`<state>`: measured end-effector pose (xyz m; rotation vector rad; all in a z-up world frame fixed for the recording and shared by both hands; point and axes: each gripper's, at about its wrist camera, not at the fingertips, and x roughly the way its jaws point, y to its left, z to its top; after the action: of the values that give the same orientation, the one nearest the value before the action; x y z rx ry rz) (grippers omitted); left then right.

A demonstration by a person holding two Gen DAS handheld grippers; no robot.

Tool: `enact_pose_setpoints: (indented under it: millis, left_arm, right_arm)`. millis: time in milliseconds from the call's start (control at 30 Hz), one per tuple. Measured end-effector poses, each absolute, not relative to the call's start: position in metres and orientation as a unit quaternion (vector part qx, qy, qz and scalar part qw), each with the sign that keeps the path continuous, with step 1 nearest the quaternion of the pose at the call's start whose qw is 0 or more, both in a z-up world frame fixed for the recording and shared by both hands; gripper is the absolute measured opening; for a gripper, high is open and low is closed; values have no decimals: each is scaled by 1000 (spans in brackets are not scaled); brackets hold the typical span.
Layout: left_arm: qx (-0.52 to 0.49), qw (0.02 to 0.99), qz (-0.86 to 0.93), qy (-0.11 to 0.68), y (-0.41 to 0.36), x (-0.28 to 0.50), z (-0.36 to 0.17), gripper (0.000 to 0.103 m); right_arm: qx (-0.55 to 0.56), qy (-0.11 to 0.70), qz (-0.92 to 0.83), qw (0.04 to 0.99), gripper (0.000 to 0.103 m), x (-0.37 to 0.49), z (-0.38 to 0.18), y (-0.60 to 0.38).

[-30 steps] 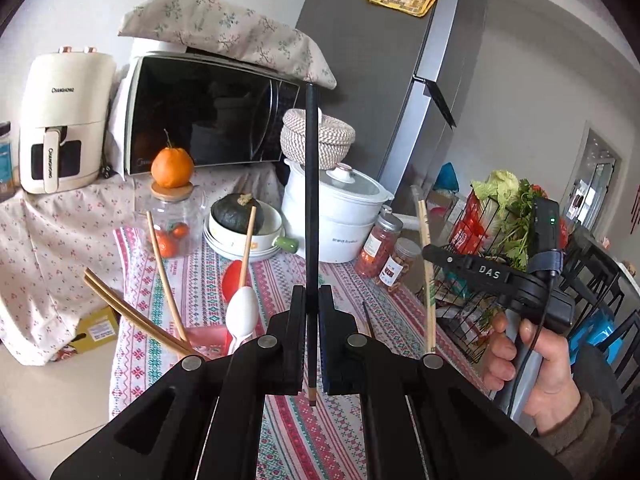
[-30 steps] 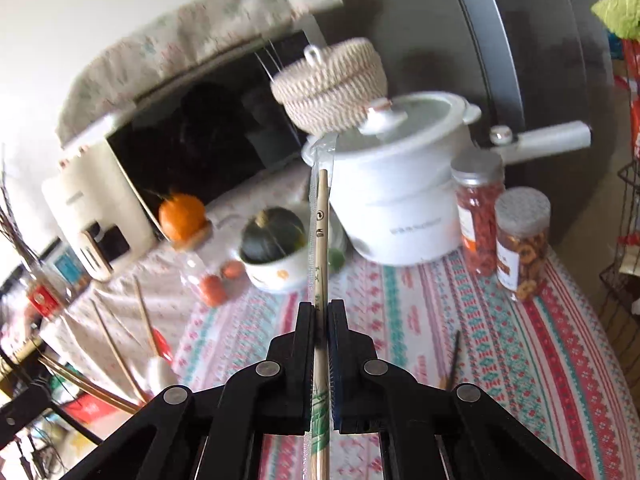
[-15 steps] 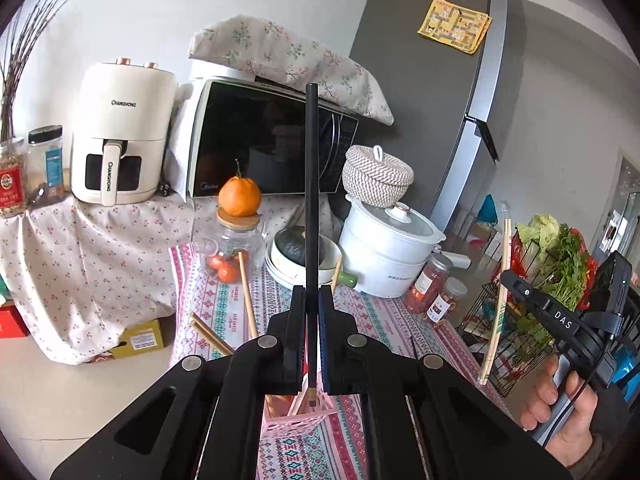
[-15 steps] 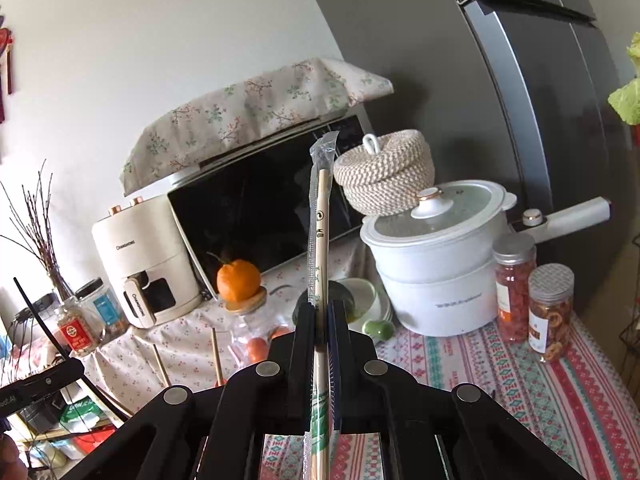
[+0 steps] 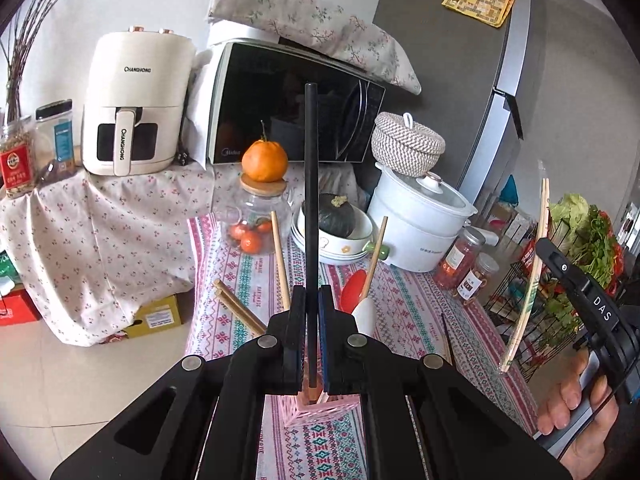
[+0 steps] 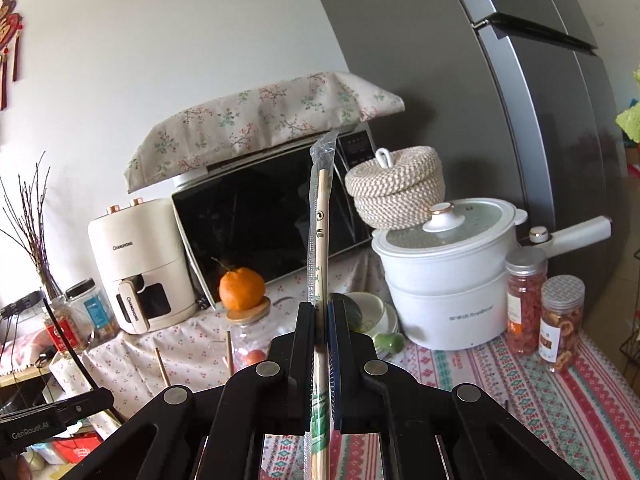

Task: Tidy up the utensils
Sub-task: 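Carry both chopsticks upright over the pink basket and lower them in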

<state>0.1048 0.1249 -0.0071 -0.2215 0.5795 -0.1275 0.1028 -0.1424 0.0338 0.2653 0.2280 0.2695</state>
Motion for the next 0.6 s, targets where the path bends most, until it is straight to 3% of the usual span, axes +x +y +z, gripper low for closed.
enact_pose_setpoints:
  millis: [367,600]
  left_arm:
    - [-96,919,-70,376,118,132,-40,6]
    - [-133,931,-82,330,135,113,-10,7]
  right_arm:
    - [142,92,148,974,5,112,12,-86]
    - [136,86,159,974,5,123,3,-48]
